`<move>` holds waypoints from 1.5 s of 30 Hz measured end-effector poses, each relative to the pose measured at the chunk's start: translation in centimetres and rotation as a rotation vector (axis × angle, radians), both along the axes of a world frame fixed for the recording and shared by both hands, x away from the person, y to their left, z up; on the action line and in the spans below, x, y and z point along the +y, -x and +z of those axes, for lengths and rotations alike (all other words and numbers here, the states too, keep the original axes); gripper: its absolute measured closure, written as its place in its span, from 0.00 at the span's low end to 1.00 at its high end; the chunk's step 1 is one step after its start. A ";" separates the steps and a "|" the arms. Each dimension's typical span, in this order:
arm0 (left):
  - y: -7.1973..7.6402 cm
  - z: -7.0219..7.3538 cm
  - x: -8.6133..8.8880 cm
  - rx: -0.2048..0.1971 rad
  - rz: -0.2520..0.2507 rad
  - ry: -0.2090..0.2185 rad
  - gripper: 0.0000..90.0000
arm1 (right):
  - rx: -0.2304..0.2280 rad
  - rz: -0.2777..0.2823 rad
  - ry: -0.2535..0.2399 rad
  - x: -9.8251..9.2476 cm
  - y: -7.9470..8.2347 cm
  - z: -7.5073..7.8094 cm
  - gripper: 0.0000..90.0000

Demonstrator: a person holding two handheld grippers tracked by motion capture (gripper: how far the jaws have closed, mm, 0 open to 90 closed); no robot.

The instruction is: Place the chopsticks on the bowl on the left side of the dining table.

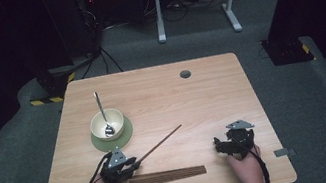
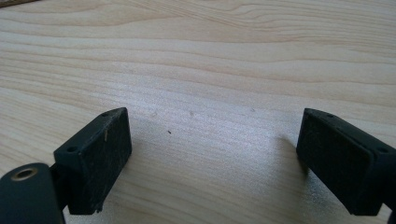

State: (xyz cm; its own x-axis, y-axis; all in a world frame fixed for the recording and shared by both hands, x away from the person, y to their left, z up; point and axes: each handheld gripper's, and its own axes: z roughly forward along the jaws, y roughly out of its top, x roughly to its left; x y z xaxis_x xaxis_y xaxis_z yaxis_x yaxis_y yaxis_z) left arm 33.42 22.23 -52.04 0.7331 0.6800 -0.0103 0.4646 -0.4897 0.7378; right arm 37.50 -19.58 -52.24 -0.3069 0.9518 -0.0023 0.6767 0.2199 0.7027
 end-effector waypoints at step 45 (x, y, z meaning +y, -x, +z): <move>-0.2 3.0 1.5 -0.083 0.002 0.153 0.93 | -0.022 -0.002 -0.009 0.1 0.6 -0.2 0.11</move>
